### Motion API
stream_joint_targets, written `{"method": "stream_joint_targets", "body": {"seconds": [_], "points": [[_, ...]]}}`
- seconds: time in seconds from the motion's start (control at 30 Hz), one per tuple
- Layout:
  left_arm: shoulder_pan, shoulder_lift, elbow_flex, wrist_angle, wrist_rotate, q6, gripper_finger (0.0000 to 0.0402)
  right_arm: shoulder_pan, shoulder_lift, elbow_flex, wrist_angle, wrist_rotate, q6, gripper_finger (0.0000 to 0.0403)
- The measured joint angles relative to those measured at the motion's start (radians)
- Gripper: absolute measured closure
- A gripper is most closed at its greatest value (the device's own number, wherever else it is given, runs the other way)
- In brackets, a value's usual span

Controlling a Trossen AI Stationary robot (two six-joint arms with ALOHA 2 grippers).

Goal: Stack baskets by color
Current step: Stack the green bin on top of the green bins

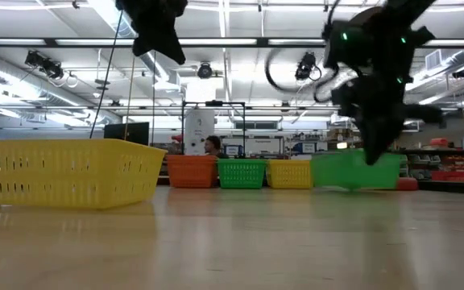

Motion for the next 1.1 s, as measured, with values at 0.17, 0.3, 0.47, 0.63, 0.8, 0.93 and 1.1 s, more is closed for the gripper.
{"method": "stream_joint_targets", "body": {"seconds": [0.17,0.3,0.47,0.63,0.8,0.93,1.1], "points": [[-0.002,-0.076,0.000,-0.076,-0.009,-0.051,0.0389,0.067,0.000,0.194,0.005,-0.026,0.072,0.0392],[-0.002,-0.144,0.000,-0.102,-0.062,-0.054,0.0391,0.081,0.053,0.387,0.038,-0.011,0.095,0.0392],[-0.001,-0.211,0.000,-0.096,-0.158,-0.053,0.0396,0.010,0.256,0.650,0.041,0.008,0.059,0.0392],[0.000,-0.251,0.001,-0.099,-0.203,-0.053,0.0384,-0.097,0.481,0.851,-0.016,0.004,0.012,0.0392],[0.000,-0.260,0.001,-0.109,-0.203,-0.052,0.0385,-0.180,0.631,0.977,-0.082,0.004,-0.007,0.0392],[0.000,-0.260,0.001,-0.112,-0.203,-0.052,0.0393,-0.209,0.704,1.019,-0.107,-0.006,-0.042,0.0392],[0.000,-0.259,0.001,-0.112,-0.202,-0.052,0.0390,-0.214,0.753,1.021,-0.138,0.000,-0.027,0.0370]]}}
